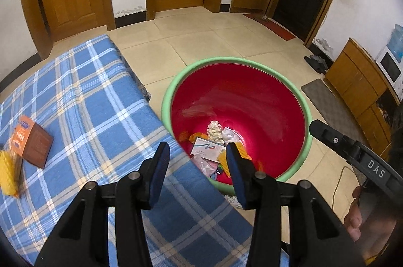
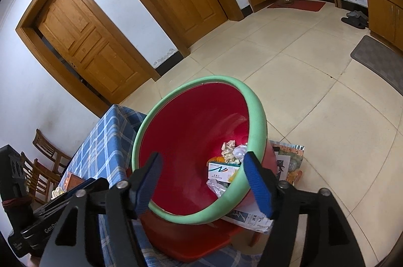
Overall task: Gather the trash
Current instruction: 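Move the left tool back over the table toward the other yellow foam net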
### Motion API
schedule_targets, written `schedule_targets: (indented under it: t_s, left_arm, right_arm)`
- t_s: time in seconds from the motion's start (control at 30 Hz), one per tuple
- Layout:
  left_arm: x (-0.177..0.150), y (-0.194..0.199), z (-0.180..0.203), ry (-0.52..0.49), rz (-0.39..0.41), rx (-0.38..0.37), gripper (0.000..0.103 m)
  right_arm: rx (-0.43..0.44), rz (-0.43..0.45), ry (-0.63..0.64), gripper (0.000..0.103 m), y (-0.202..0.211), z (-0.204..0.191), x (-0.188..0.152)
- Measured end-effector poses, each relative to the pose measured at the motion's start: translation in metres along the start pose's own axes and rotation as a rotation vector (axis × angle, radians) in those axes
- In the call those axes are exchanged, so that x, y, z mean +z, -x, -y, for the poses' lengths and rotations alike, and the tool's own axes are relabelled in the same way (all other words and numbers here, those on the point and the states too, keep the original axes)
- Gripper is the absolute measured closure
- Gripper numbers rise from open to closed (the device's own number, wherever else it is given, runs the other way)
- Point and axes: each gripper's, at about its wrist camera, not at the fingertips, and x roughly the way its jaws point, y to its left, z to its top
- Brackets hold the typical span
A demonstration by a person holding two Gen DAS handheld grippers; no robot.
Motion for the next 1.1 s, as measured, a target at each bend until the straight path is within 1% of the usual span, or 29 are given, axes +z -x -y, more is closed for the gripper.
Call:
schedule_targets:
  t_s: [0.17,0.4,0.8,1.1]
  left_arm:
    - [-0.003,0.011,-0.012,0.032,0.017,0.014,0.056]
    - [-0.006,0.03,-0.039,0.098,0.054,0.034,0.056]
    - [-0.019,0.056,-0.095,0.203,0.098,0.1,0.056]
    - [-0.034,0.079,-0.145,0.289,0.132,0.17,0.056]
  right_arm:
    - [0.003,-0.005,0.014,0.028,0.0,-0.009,-0.002]
    - [0.012,-0.019,0.043,0.027,0.0,-0.024,-0.006]
    - [0.02,-0.045,0.109,0.025,-0.001,-0.058,-0.014]
    - [0.026,-0.067,0.169,0.023,-0.004,-0.091,-0.024]
